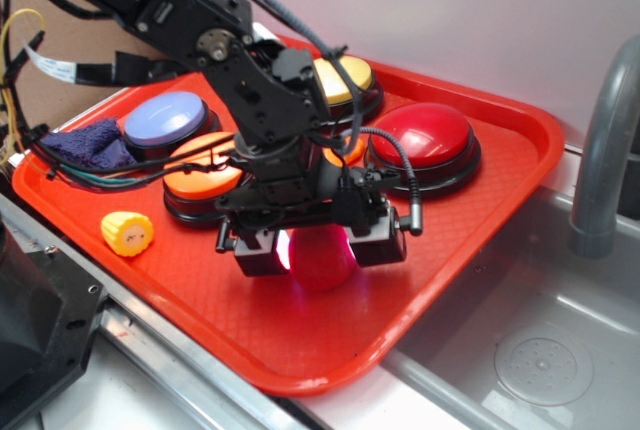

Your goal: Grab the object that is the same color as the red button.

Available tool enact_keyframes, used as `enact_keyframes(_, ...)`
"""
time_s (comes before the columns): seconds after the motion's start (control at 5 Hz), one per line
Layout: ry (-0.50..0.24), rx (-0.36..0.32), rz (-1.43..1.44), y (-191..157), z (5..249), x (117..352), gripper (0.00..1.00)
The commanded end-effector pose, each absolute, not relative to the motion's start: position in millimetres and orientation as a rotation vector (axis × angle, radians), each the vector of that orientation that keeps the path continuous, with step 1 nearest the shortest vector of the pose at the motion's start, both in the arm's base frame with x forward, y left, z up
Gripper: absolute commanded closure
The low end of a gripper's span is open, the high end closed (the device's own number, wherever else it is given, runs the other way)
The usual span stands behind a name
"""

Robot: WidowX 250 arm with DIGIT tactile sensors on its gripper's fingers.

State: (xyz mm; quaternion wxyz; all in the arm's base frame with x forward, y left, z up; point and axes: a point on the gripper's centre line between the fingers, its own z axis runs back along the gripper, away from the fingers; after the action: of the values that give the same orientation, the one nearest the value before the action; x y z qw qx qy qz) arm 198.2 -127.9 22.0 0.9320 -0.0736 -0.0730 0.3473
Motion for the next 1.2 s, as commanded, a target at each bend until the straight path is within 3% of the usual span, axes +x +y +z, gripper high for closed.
enact_keyframes(0.0,-0.127,-0.207,0.561,-125.4,50.4,208.0,1.0)
enact_keyframes(0.2,-0.112,-0.205,0.464,-120.3,69.5,210.9,1.0)
enact_keyframes(0.6,-0.137,-0.137,0.211,-101.0,138.8,220.4,1.0)
enact_keyframes(1.0,-0.23,-0.072,0.172,-60.0,194.6,225.1,1.0)
